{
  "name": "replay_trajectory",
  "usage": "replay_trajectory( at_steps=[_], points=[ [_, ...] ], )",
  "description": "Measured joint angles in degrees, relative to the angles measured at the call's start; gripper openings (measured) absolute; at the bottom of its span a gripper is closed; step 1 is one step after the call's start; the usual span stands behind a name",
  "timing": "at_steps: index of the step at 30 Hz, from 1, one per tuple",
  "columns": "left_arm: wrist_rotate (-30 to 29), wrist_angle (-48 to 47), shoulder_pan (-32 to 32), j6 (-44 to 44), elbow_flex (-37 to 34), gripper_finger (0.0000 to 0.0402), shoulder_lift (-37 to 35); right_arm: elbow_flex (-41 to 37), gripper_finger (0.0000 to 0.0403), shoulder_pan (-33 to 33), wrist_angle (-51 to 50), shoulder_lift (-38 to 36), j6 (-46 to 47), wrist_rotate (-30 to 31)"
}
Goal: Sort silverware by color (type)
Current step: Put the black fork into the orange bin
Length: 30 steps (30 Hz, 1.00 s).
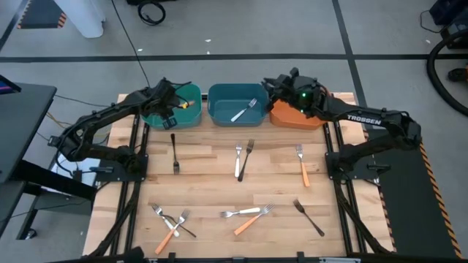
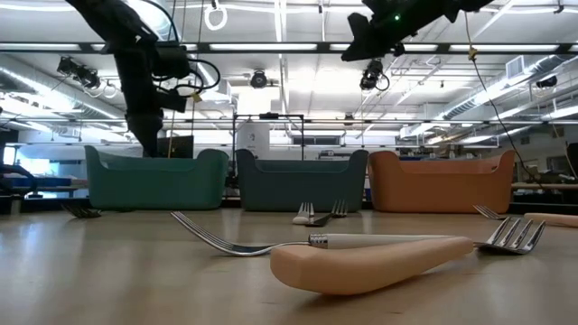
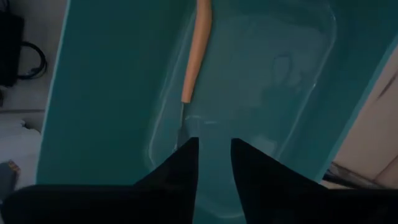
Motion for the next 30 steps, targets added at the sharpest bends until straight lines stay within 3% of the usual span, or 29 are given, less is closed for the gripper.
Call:
replay_trajectory(
  at_steps=[6,13,16,21,30],
  points=[
    [0.0,-1.7,-3.0,-3.0,0.1,0.0104,-1.9,0.0,0.0077,7.1,-13.6,-2.5,1.4,1.2],
    [0.1,-2.2,-7.4,-4.1,5.6,0.0103,-3.5,0.0,0.0078,16.6,-34.0,-6.2,21.1,3.0],
    [0.1,1.0,-8.0,-1.4,8.8,0.0103,-3.6,0.0,0.0078,19.2,-45.2,-6.7,32.7,-1.5],
    [0.0,5.4,-8.2,0.0,14.7,0.0103,-3.5,0.0,0.0078,22.7,-60.6,-6.1,50.8,-15.1],
    [0.0,6.2,-8.2,-2.0,23.8,0.0103,-3.6,0.0,0.0103,34.3,-71.0,-5.4,70.1,-22.5]
  ],
)
